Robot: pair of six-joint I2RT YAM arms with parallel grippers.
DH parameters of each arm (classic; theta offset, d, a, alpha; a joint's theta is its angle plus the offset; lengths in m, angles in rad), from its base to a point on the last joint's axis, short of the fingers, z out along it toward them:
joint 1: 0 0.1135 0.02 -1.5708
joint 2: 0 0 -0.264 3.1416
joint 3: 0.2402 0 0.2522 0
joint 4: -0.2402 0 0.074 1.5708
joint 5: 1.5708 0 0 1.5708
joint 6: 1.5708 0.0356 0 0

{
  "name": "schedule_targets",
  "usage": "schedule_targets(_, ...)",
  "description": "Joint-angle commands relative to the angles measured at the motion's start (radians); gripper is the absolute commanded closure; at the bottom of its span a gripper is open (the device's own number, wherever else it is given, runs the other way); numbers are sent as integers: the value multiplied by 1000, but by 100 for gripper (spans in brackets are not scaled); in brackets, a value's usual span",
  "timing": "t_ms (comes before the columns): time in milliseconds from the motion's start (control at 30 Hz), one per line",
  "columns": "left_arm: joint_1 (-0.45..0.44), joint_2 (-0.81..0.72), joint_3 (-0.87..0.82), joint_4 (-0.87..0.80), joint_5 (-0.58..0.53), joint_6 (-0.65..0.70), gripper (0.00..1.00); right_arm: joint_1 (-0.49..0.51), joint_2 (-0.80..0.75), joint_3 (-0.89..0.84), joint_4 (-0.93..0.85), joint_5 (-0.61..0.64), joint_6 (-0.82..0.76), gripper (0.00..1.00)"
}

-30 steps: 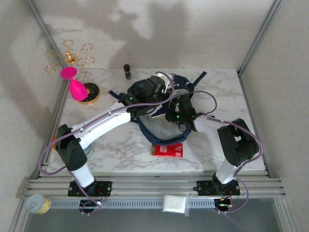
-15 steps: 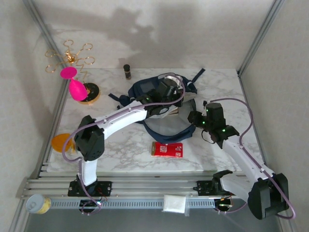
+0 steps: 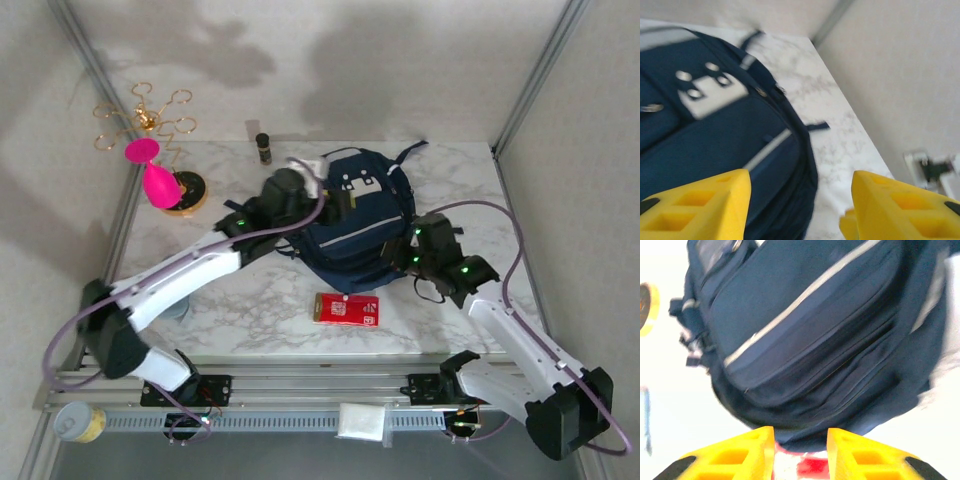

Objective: Pack books, pencil case, and school supplies into a backpack

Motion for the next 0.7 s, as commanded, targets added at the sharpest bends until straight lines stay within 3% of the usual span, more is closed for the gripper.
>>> schedule_targets(0, 95, -74, -195, 68, -40, -96, 44, 146, 40, -51, 21, 10, 129, 66)
schedule_targets(100, 168, -135, -326, 93, -59, -148, 43, 309, 117, -92, 133, 14, 205, 62)
schedule_targets(267, 234, -167, -447, 135, -50, -199, 42, 320, 263, -107, 264, 3, 164, 61)
schedule_targets(467, 239, -210, -556, 211, -72, -286, 40, 70, 344, -104, 350, -49, -17, 62)
schedule_targets(667, 239, -270, -666, 269, -88, -359, 38, -116, 314, -81, 284, -24, -197, 62)
